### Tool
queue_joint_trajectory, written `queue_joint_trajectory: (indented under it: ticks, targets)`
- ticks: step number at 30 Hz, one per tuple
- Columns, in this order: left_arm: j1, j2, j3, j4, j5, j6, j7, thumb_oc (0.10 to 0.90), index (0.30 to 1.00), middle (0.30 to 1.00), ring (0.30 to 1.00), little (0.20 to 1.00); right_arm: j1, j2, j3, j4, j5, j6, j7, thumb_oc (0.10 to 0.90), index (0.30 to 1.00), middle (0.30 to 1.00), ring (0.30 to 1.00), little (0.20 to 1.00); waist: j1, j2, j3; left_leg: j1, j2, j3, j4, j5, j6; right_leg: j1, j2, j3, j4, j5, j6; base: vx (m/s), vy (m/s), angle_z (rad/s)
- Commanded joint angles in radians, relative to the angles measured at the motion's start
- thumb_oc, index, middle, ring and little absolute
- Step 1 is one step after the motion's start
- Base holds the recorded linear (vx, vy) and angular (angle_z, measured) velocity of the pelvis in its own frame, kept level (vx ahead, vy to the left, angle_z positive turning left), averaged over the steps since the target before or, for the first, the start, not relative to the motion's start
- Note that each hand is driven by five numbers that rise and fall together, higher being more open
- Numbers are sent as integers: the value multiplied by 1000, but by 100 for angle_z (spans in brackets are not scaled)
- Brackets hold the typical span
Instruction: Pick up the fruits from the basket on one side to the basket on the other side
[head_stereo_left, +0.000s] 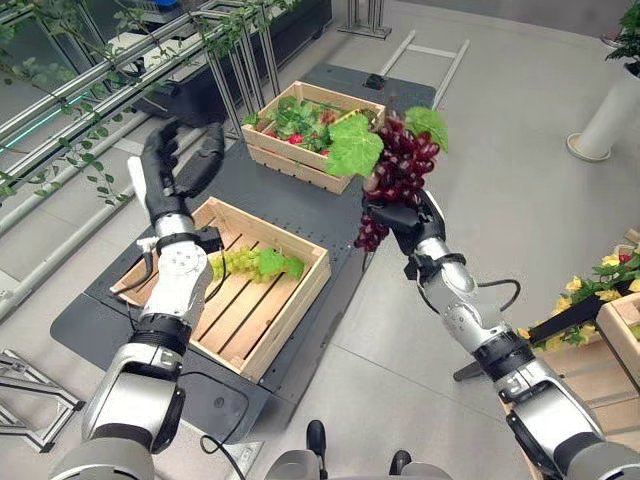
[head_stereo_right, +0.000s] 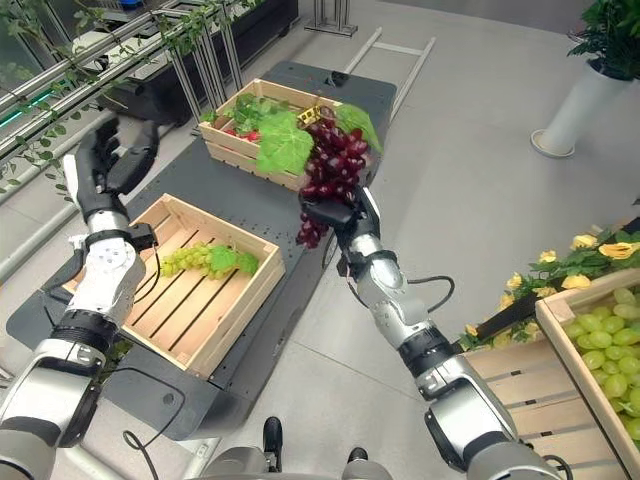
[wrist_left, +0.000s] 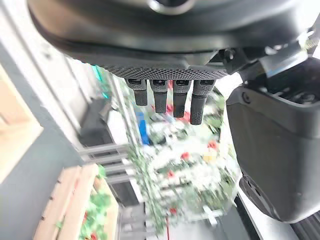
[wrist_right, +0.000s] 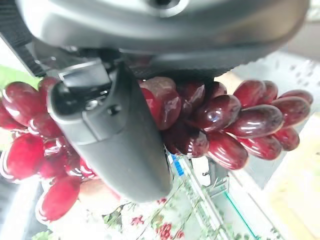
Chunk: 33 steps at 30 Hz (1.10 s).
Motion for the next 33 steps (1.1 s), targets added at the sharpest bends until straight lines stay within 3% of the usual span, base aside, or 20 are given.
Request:
queue_joint_trajectory:
  ticks: [1, 6, 8, 13, 16, 17, 18, 20, 21, 22, 25, 33]
  targets:
    - [-26, 6, -25, 65, 40, -125, -5, 800, 900, 900, 900, 900, -37, 30, -64, 4, -62, -159, 44, 400, 300, 300, 300, 300, -18, -5, -218, 65, 14, 8, 1, -166, -49, -33, 15, 27, 1, -16, -62, 0, 0, 0]
    - [29, -23, -31, 33, 32, -104, -58, 800, 900, 900, 900, 900, 7, 10, -57, 10, -167, -143, 109, 400, 300, 300, 300, 300, -19, -7, -213, 66, 14, 12, 1, -169, -48, -34, 15, 31, 1, -13, -58, -3, -9, -4]
    - [129, -75, -24, -22, 19, -104, -107, 800, 900, 900, 900, 900, 93, -5, -56, -25, -245, -138, 133, 400, 300, 300, 300, 300, -19, -11, -206, 68, 13, 13, 1, -170, -43, -36, 16, 36, 1, -10, -53, 6, -51, -8]
    - [310, -187, 0, -90, 9, -112, -125, 800, 900, 900, 900, 900, 252, 11, -90, -64, -265, -161, 177, 400, 300, 300, 300, 300, -23, -18, -194, 81, 16, 22, 1, -174, -34, -36, 25, 52, 1, -10, -55, 20, -51, -7]
    - [430, -264, 19, -99, -58, -102, -157, 800, 900, 900, 900, 900, 347, 37, -102, -79, -276, -164, 200, 400, 300, 300, 300, 300, -20, -25, -180, 90, -1, 0, 16, -179, -25, -38, 36, 96, 1, -9, -60, 33, -1, -23]
    - [483, -289, 35, -86, -67, -113, -165, 800, 900, 900, 900, 900, 364, 42, -92, -75, -307, -167, 208, 400, 300, 300, 300, 300, -11, -37, -165, 67, -20, -47, 107, -222, -20, -42, 33, 140, 1, -3, -62, 19, 84, -28]
    - [520, -300, 45, -79, -85, -131, -162, 800, 900, 900, 900, 900, 374, 39, -81, -76, -314, -162, 232, 400, 300, 300, 300, 300, 2, -39, -153, 52, -39, -124, 112, -225, -13, -47, 36, 180, 1, 5, -64, 17, 115, -36]
    - [543, -303, 55, -60, -114, -116, -155, 800, 900, 900, 900, 900, 372, 47, -59, -48, -282, -139, 243, 400, 300, 300, 300, 300, 16, -30, -136, 58, -54, -197, 53, -200, -2, -49, 43, 221, 1, 12, -61, 4, 177, -87]
    - [542, -302, 55, -56, -115, -109, -158, 800, 900, 900, 900, 900, 371, 50, -58, -43, -281, -136, 237, 400, 300, 300, 300, 300, 15, -29, -135, 60, -53, -193, 45, -197, -2, -48, 43, 220, 1, 13, -60, -21, 241, -142]
    - [520, -306, 40, -30, -96, -90, -159, 800, 900, 900, 900, 900, 379, 71, -54, -21, -270, -136, 200, 400, 300, 300, 300, 300, 6, -25, -131, 67, -41, -146, 24, -188, -7, -51, 30, 191, 1, 16, -47, -24, 182, -84]
    - [521, -300, 12, -19, -60, -101, -151, 800, 900, 900, 900, 900, 427, 93, -49, -14, -258, -151, 188, 400, 300, 300, 300, 300, -5, -21, -128, 74, -43, -126, 1, -185, 1, -61, 10, 169, 5, 28, -25, 4, 201, -34]
    - [510, -269, -23, -1, -33, -117, -189, 800, 900, 900, 900, 900, 504, 99, -72, 59, -272, -145, 178, 400, 300, 300, 300, 300, -51, -8, -93, 62, -59, -39, 53, -230, 37, -130, -30, 219, 55, 50, 12, 7, 188, -19]
